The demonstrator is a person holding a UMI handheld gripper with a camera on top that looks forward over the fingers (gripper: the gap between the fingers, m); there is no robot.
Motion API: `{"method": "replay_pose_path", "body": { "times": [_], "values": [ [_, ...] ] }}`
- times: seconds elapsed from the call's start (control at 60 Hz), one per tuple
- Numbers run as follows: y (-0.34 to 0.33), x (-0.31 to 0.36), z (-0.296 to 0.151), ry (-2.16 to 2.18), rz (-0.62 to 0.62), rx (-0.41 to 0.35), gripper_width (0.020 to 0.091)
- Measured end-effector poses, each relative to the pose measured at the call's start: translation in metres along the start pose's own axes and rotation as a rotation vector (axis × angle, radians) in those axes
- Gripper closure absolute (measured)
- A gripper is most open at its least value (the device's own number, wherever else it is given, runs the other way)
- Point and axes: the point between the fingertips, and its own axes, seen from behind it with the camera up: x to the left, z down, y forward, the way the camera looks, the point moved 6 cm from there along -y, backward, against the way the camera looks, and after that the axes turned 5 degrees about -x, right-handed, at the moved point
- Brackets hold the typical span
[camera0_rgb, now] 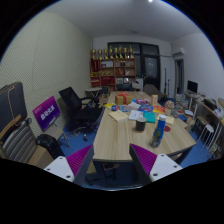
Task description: Pour water
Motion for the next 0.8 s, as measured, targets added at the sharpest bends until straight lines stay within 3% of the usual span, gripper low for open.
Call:
{"method": "replay_pose_path", "body": {
  "times": [0.217,0.4,0.6,0.8],
  "values": [
    [0.017,-0.041,0.010,0.033,0.045,0.000,0.0295],
    [0.058,-0.133,0.029,0.005,0.114,-0.046,0.0295],
    [0.154,-0.242,0.048,-0.056,0.136,-0.120,0.0294],
    [0.262,-0.280,0.060,0.002,0.126,-0.135,0.0292]
  ]
}}
